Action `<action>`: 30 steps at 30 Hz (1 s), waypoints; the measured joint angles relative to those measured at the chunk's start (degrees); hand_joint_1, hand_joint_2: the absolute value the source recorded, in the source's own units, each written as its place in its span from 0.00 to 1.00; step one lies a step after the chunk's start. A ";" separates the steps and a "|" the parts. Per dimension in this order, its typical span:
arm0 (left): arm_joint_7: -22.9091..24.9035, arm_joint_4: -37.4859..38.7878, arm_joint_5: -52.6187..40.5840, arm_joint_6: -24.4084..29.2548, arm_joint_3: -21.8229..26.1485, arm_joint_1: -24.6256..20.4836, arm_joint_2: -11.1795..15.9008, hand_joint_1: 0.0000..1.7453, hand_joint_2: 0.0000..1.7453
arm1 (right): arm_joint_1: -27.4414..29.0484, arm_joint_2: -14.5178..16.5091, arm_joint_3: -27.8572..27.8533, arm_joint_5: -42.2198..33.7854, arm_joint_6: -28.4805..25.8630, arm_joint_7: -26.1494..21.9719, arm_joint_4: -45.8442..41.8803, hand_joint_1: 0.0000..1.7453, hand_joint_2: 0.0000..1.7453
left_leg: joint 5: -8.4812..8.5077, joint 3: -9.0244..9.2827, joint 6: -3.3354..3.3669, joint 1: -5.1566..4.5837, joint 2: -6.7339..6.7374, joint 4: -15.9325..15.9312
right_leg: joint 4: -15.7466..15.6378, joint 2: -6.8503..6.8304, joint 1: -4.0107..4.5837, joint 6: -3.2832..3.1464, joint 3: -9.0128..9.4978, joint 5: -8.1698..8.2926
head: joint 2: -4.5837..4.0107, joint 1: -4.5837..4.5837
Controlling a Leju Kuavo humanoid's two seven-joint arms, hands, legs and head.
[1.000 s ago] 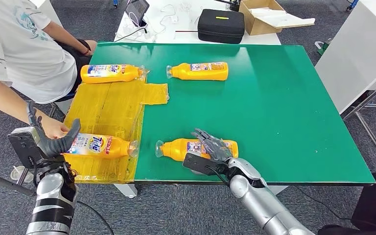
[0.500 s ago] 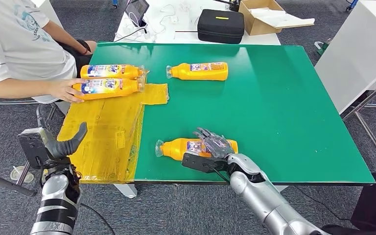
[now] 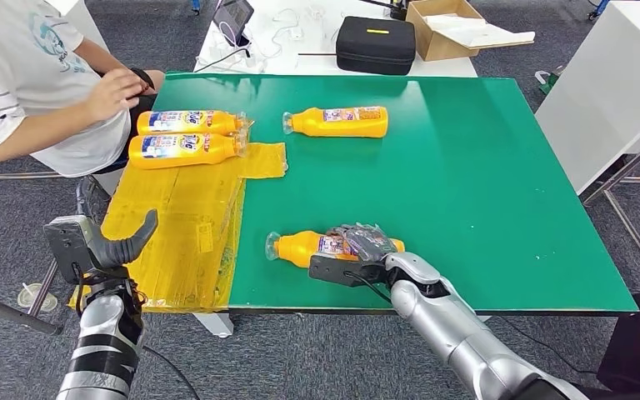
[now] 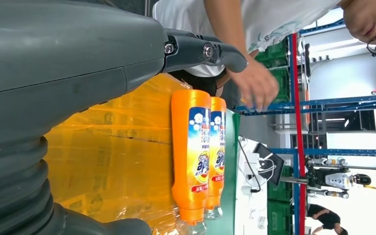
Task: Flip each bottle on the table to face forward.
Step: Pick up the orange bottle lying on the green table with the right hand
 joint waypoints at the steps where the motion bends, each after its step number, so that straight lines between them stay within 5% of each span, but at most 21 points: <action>1: 0.00 0.16 -0.01 0.00 0.00 -0.08 -0.01 0.00 1.00 | -0.10 0.00 0.03 -0.10 0.15 -0.09 0.12 1.00 1.00 | 0.00 0.01 0.00 0.00 0.00 0.00 | 0.00 0.00 0.00 0.00 0.00 0.00 | 0.00 0.00; 8: 0.00 1.72 -0.14 -0.37 -0.09 -0.72 -0.11 0.00 1.00 | -0.60 -0.34 0.31 -2.78 0.91 -2.78 0.87 1.00 1.00 | 0.00 0.07 0.00 0.00 0.00 0.00 | -0.01 0.00 0.00 0.00 0.03 0.00 | 0.00 -0.01; 12: 0.23 2.77 0.36 -2.89 -0.20 -0.86 -0.62 0.00 1.00 | 2.06 -0.48 -1.16 -7.55 -4.58 -6.32 -1.73 1.00 1.00 | -0.01 0.07 0.00 0.00 -0.04 0.00 | -0.01 -0.01 0.01 0.00 0.08 0.00 | 0.00 0.02; 21: 12.22 0.35 15.66 -25.00 -4.15 3.05 -3.29 0.00 1.00 | 15.65 7.11 -15.47 -9.94 -31.34 -20.90 -19.57 1.00 1.00 | -0.02 -0.32 -0.01 0.01 -0.06 0.00 | 0.00 -0.01 0.01 -0.01 -0.31 -0.02 | 0.00 -0.01; 30: 17.25 -3.00 28.98 -37.32 -12.38 5.11 -3.03 0.00 1.00 | 19.51 11.19 -24.57 -13.64 -34.33 -31.07 -22.87 1.00 1.00 | -0.02 -0.38 0.00 -0.02 -0.07 0.00 | 0.00 -0.01 -0.03 0.00 -0.33 -0.01 | 0.00 -0.01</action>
